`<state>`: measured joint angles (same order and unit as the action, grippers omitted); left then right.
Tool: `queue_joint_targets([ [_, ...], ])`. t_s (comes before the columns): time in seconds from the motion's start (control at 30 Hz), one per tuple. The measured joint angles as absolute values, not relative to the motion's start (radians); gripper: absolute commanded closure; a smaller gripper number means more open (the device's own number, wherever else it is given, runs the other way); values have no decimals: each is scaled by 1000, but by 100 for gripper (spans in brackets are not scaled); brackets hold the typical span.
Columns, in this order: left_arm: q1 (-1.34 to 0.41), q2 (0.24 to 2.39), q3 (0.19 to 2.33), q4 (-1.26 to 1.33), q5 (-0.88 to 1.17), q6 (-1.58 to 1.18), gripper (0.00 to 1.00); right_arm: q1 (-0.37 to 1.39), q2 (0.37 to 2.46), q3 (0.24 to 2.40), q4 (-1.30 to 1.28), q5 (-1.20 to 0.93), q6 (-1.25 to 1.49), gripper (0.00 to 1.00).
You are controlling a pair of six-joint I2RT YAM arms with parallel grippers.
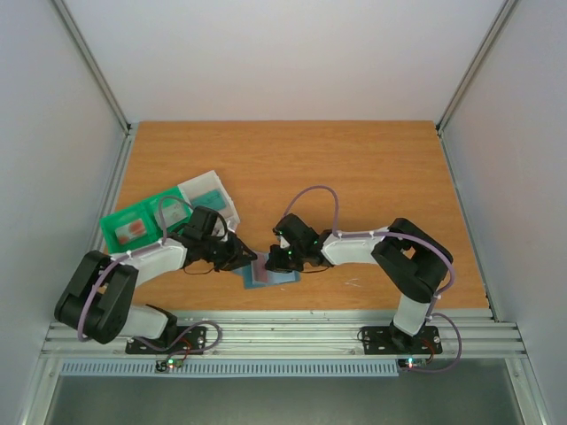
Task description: Take the credit cards out of the card holder
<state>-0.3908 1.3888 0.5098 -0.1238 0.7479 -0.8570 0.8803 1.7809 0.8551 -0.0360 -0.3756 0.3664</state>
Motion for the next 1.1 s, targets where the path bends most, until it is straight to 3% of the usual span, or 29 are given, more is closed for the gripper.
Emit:
queue_joint_targets([
  [0.23,-411,1326,532,-196,721,-846,99,880,1769,825,15,-384,378,93],
  [0.3,-412,1317,535,-212,710,-841,100,880,1758,815,22,-386,381,89],
  [0.73,-412,1326,563,-228,694,-839,93,878,1628,807,-51,-393,361,70],
  [1.0,-412,1353,566,-220,703,-855,81,878,1566,807,-129,-338,342,70],
  [1.1,-414,1357,576,-233,694,-852,80,875,1538,812,-165,-297,321,76],
])
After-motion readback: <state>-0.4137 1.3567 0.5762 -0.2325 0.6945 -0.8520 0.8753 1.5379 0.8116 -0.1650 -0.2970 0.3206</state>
